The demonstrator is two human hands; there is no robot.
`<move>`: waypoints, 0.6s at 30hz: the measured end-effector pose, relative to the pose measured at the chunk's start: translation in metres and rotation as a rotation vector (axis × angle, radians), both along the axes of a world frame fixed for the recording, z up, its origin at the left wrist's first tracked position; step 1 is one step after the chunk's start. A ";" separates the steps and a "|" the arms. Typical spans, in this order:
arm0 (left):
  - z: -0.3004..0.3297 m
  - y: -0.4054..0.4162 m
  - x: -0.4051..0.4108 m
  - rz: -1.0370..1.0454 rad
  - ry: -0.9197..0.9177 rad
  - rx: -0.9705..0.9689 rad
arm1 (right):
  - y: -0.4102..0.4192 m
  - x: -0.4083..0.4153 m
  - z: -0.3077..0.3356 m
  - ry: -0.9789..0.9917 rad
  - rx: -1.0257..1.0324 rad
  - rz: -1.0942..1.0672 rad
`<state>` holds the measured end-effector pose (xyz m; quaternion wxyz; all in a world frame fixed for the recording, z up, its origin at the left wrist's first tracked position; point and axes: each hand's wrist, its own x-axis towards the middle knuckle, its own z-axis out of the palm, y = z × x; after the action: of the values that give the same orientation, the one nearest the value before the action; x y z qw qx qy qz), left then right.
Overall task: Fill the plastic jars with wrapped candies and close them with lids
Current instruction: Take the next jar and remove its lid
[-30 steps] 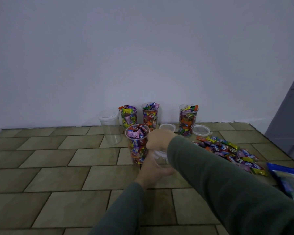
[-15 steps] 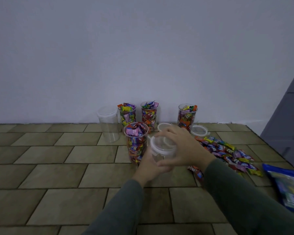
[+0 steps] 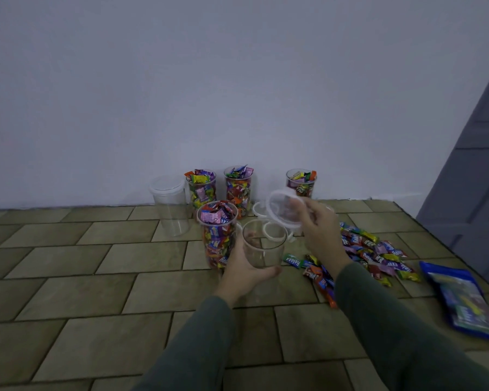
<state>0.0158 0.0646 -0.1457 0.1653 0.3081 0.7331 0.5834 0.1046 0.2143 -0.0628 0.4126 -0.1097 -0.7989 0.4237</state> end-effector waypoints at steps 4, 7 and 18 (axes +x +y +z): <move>-0.005 -0.003 0.003 0.064 0.036 0.042 | 0.005 0.015 -0.020 0.014 -0.281 -0.220; -0.007 -0.009 0.003 0.088 0.043 0.062 | 0.006 0.025 -0.044 -0.178 -0.374 -0.227; -0.004 -0.021 0.005 0.124 0.034 0.030 | -0.012 0.026 -0.091 -0.968 0.153 -0.133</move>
<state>0.0213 0.0437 -0.1496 0.1117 0.2742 0.7448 0.5980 0.1301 0.2018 -0.1534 0.0271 -0.3141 -0.9190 0.2367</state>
